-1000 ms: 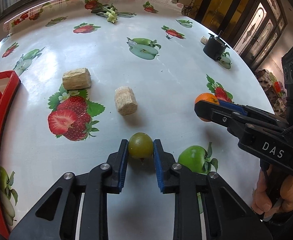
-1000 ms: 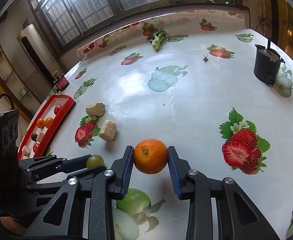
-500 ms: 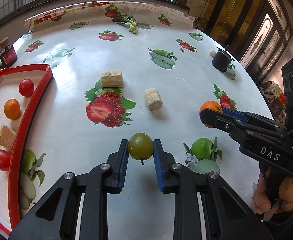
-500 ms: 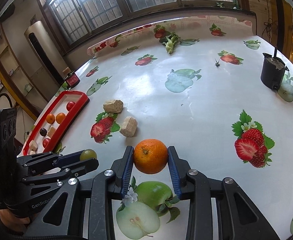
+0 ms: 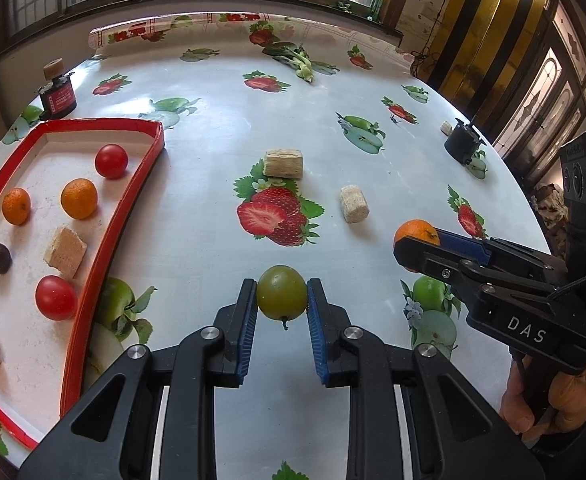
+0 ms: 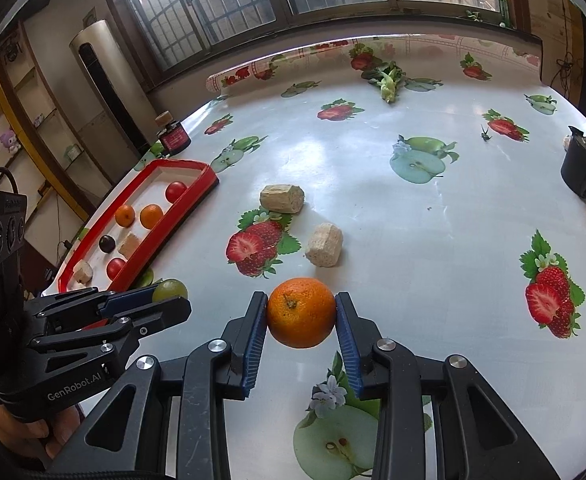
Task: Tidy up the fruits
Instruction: 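Carry the green tomato and orange over the red tray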
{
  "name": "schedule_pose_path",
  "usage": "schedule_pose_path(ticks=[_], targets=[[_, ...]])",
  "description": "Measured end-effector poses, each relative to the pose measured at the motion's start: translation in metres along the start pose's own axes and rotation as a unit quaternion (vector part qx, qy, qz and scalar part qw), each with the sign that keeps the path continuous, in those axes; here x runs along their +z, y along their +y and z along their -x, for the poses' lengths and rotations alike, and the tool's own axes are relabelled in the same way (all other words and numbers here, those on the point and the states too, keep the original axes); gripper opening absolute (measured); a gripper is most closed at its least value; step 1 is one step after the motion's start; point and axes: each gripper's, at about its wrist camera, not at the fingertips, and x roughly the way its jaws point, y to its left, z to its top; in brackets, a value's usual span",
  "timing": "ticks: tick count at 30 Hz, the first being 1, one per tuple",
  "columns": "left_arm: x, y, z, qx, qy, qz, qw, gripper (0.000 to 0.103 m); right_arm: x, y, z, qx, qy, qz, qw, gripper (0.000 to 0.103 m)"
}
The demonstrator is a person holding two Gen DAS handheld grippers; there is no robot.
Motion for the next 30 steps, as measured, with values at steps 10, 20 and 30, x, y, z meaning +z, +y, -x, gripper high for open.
schedule_pose_path(ticks=[10, 20, 30], targets=[[-0.002, 0.023, 0.009, 0.014, -0.008, 0.018, 0.9997, 0.022, 0.008, 0.025, -0.007, 0.009, 0.003, 0.021, 1.0, 0.035], [-0.006, 0.042, 0.016, 0.02, -0.013, 0.036, 0.9991, 0.022, 0.014, 0.048, -0.016, 0.019, 0.01, 0.043, 0.999, 0.035], [-0.007, 0.059, 0.023, 0.029, -0.018, 0.05, 0.9981, 0.022, 0.02, 0.065, -0.024, 0.028, 0.014, 0.056, 0.998, 0.035]])
